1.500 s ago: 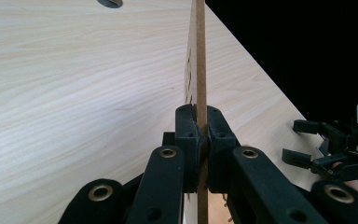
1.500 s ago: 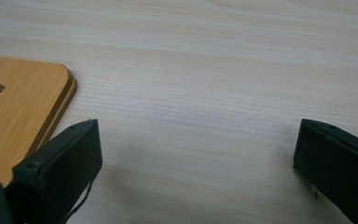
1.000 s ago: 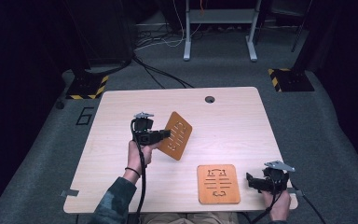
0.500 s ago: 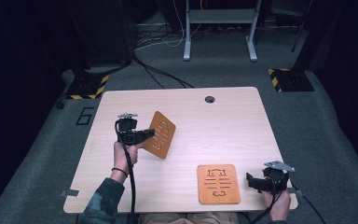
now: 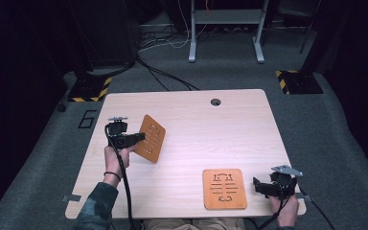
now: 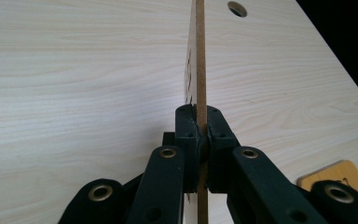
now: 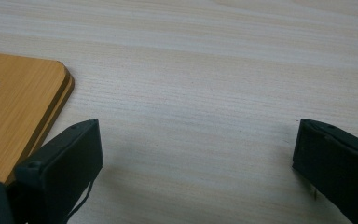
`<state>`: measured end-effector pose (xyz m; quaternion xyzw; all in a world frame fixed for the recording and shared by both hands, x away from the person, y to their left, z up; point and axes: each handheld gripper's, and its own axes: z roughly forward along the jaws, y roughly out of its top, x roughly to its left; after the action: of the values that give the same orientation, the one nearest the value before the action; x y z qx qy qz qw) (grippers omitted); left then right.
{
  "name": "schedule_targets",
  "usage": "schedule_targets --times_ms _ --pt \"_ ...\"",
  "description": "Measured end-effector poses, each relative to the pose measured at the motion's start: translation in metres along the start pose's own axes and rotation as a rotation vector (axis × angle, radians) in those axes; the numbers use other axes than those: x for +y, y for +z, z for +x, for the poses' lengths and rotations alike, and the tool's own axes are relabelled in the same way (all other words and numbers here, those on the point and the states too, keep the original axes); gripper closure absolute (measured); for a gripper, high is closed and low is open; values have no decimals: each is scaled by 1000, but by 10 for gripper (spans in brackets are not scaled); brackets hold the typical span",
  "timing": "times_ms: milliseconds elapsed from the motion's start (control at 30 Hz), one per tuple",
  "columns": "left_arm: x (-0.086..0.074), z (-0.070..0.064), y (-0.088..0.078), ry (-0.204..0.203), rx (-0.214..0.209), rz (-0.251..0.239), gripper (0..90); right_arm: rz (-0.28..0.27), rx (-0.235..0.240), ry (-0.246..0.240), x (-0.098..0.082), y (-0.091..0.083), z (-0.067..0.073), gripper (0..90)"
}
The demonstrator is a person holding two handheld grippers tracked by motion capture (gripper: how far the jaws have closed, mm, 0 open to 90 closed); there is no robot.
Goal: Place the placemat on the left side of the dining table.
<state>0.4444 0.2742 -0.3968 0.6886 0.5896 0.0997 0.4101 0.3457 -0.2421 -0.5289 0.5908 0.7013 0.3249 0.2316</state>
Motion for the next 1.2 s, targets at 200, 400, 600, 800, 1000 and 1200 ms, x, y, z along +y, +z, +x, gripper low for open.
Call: schedule_targets --times_ms 200,400,600,800,1000,1200 --pt "0 16 -3 -30 37 4 861 1 -1 0 0 0 0 6" --pt "0 29 -7 -56 70 10 860 1 0 0 0 0 0 6" --pt "-1 40 -8 -72 90 23 861 0 -1 0 0 0 0 7" --pt "-4 50 -8 -91 112 33 860 1 -1 -2 0 0 1 8" --pt "-3 60 -9 -103 131 52 842 3 -3 -5 0 0 1 8" --pt "-5 67 -8 -93 154 63 816 4 -6 -7 0 0 1 8"
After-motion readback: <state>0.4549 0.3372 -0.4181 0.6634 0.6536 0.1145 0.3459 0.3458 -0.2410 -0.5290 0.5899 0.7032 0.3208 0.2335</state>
